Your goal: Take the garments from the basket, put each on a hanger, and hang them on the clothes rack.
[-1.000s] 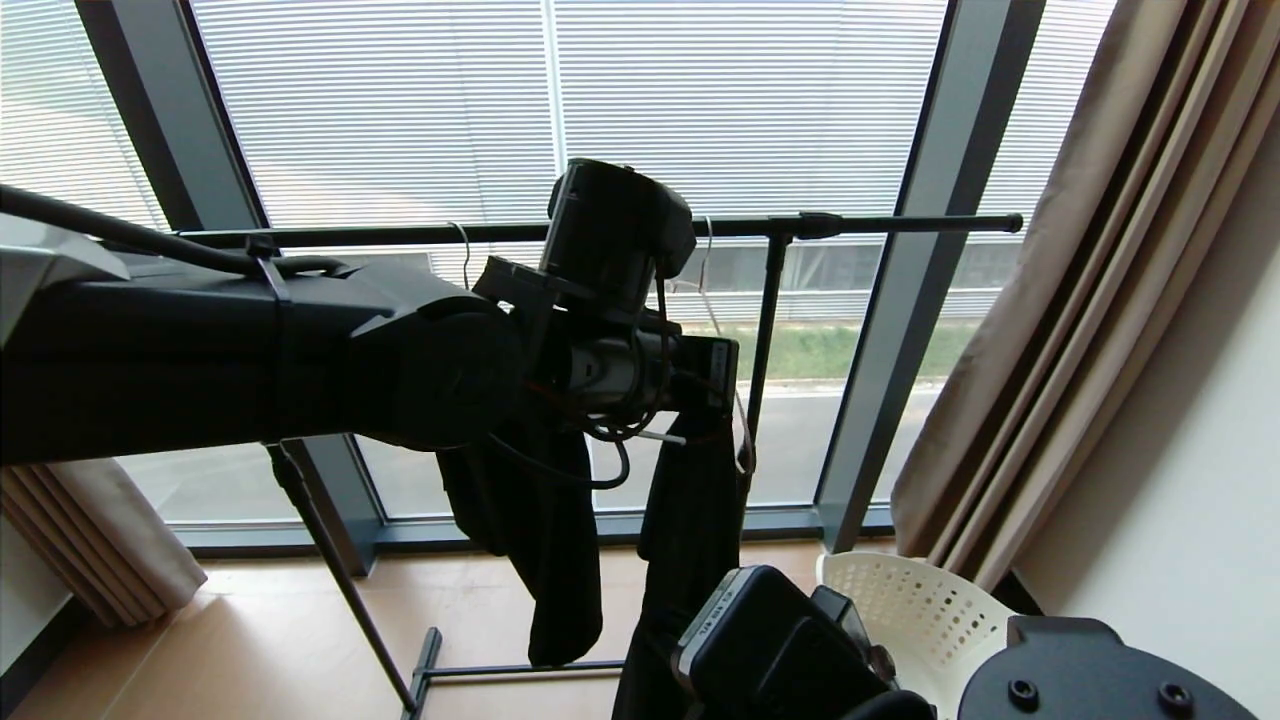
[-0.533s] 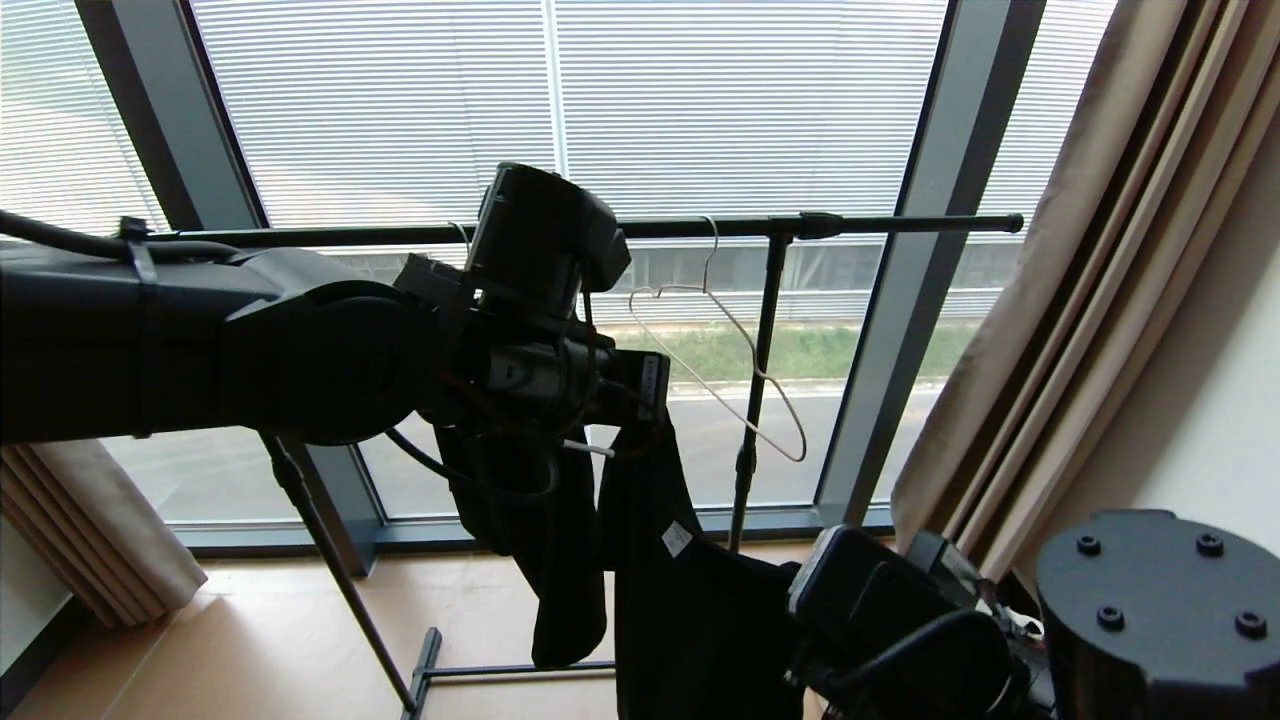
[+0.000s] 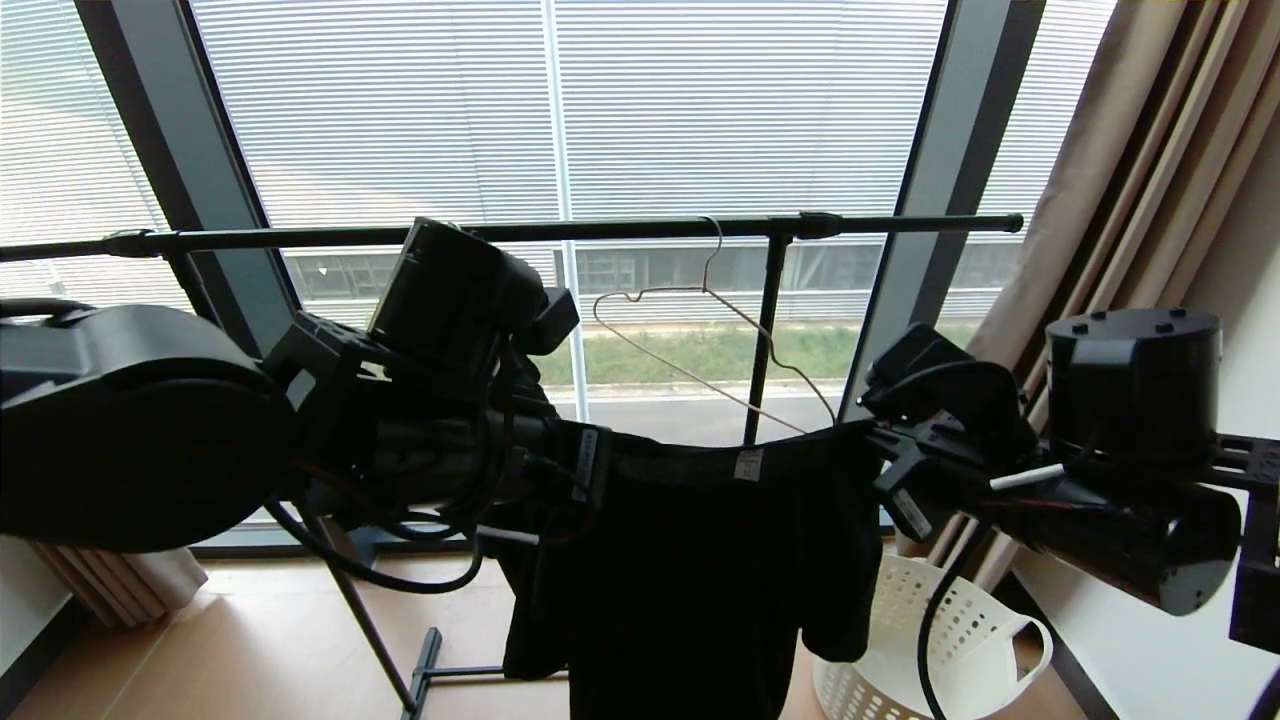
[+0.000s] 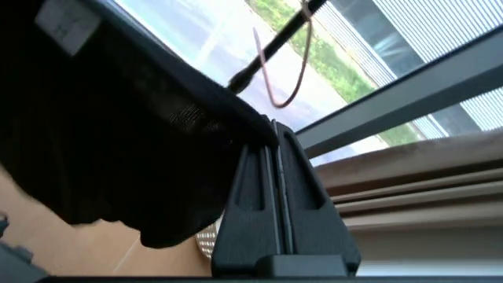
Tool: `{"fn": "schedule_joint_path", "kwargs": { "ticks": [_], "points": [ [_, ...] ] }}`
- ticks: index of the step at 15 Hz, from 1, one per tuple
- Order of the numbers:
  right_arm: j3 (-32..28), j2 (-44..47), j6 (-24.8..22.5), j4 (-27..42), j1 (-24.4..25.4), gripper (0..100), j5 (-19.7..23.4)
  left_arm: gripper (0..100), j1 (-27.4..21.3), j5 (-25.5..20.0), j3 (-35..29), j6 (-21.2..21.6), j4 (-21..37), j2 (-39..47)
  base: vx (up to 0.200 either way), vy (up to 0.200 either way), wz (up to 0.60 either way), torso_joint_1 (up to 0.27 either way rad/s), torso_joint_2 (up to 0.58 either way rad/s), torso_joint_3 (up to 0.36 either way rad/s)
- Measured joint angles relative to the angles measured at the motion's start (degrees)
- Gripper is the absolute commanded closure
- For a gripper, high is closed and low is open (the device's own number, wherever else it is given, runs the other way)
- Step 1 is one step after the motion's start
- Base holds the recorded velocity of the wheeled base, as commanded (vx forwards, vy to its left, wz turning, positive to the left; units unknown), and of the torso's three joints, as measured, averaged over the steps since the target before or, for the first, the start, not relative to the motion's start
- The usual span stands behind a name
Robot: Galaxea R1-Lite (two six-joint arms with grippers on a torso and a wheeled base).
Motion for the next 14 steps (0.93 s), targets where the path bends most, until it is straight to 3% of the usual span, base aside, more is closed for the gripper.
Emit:
{"fn": "schedule_joint_path", "kwargs": {
  "ticks": [3, 7, 10, 14],
  "points": [
    [-7.72, 5.66, 6.06, -0.05, -0.79, 100, 0.02, 100, -4.07, -0.15, 6.18, -0.74, 0.00, -1.72, 0.000, 0.000, 0.00, 0.000, 0.00, 0.000],
    [-17.73, 13.59, 15.38, -0.09, 3.54, 100, -1.58, 100, -10.30, -3.10, 8.13, -2.17, 0.05, -1.39, 0.000, 0.000, 0.00, 0.000, 0.00, 0.000],
    [-21.36, 17.57, 20.86, -0.71, 6.14, 100, -3.47, 100, -14.35, -3.89, 6.10, -6.13, 0.05, 0.74, 0.000, 0.000, 0.00, 0.000, 0.00, 0.000],
    [-22.41, 19.69, 23.06, -1.94, 8.08, 100, -3.56, 100, -15.79, -6.27, 3.54, -8.35, 0.16, 2.67, 0.000, 0.000, 0.00, 0.000, 0.00, 0.000]
  ]
}}
